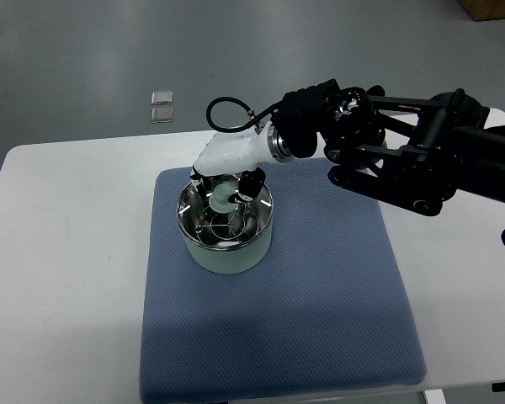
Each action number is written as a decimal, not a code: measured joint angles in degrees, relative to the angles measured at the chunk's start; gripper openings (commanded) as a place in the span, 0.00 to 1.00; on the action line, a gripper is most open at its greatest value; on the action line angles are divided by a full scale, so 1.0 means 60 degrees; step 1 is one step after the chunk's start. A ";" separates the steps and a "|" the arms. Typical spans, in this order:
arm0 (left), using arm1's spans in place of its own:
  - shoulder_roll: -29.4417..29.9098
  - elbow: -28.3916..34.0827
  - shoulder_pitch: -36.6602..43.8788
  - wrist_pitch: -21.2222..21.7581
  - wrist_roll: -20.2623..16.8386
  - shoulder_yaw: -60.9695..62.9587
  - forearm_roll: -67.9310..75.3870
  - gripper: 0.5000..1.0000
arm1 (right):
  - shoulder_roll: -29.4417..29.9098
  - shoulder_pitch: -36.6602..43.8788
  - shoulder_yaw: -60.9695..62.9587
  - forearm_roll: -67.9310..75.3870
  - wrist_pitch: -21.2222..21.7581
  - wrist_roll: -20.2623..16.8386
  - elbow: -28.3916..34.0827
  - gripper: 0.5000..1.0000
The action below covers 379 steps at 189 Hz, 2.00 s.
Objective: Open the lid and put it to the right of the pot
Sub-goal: 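Lower the right hand and close its fingers around the green lid knob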
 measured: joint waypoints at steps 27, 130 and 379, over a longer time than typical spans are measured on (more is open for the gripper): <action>0.0000 0.0000 -0.0002 0.0000 0.0000 0.0000 0.0000 1.00 | 0.0006 0.0000 -0.0032 -0.0039 0.0000 -0.0011 -0.0047 0.32; 0.0000 0.0000 0.0001 0.0000 0.0000 0.0000 0.0000 1.00 | 0.0084 -0.0031 -0.0118 -0.0186 0.0000 -0.0059 -0.0134 0.32; 0.0000 0.0000 0.0001 0.0000 -0.0005 0.0000 0.0000 1.00 | -0.0137 -0.0016 -0.0086 -0.0061 -0.0025 -0.0011 -0.0134 0.08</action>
